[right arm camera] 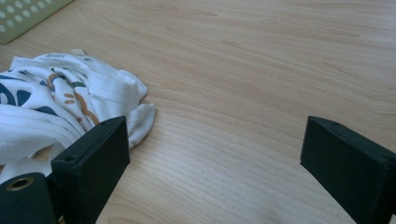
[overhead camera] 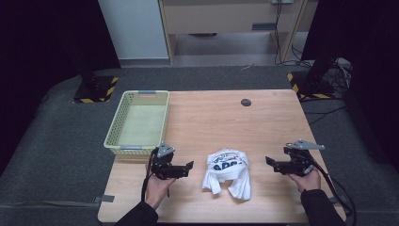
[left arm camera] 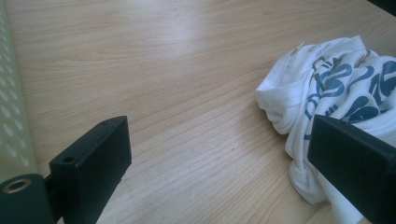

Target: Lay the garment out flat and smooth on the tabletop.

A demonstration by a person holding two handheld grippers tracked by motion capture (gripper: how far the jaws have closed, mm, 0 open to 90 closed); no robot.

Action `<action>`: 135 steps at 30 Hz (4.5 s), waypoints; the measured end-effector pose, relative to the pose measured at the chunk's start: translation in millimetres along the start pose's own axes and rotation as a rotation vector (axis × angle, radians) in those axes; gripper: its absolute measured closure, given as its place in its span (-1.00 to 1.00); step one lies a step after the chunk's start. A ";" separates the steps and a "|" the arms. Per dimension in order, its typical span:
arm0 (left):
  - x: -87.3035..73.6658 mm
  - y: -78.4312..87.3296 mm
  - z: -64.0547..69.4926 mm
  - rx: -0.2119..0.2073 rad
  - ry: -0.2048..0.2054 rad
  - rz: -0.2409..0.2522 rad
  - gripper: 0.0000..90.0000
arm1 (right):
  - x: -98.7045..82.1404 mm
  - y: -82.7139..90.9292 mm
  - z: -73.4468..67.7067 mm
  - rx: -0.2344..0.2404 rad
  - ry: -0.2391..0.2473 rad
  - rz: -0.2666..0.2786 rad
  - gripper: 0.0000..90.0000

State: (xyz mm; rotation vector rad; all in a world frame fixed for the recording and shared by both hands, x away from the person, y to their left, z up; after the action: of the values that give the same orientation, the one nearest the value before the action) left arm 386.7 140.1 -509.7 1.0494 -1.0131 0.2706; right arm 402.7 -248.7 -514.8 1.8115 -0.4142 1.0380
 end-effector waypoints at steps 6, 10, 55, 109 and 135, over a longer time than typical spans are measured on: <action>7.2 -7.7 3.0 -0.005 0.002 0.008 -0.87 | 5.7 -9.8 -8.3 0.018 0.015 -0.006 -0.77; 13.2 -14.8 6.7 -0.010 -0.007 0.009 -0.87 | 10.5 -16.2 -13.8 0.032 0.017 -0.003 -0.74; 6.3 -78.1 34.7 -0.162 -0.007 -0.100 0.33 | 4.1 -71.6 -62.1 0.195 0.076 -0.168 0.50; 112.7 -25.9 51.8 -0.038 -0.221 0.136 0.82 | 98.1 -11.0 -70.4 0.041 0.098 0.133 0.85; 128.8 -58.5 5.1 0.042 -0.050 0.130 0.06 | 121.0 -63.2 -33.5 -0.171 0.035 0.184 -0.45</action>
State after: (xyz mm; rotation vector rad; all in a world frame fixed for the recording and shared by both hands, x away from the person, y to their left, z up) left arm 490.4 72.6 -440.8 1.0341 -1.1270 0.3746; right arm 499.1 -170.4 -449.0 1.6230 -0.6381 1.1227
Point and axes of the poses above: each handheld gripper's, and its own axes: y roughly backward along the jaws, x roughly out of its top, z roughly to its right, the point moved 5 cm from there along -y, roughly forward along the jaws, and after that the axes turned 2 degrees about -y, right-handed, at the moved point
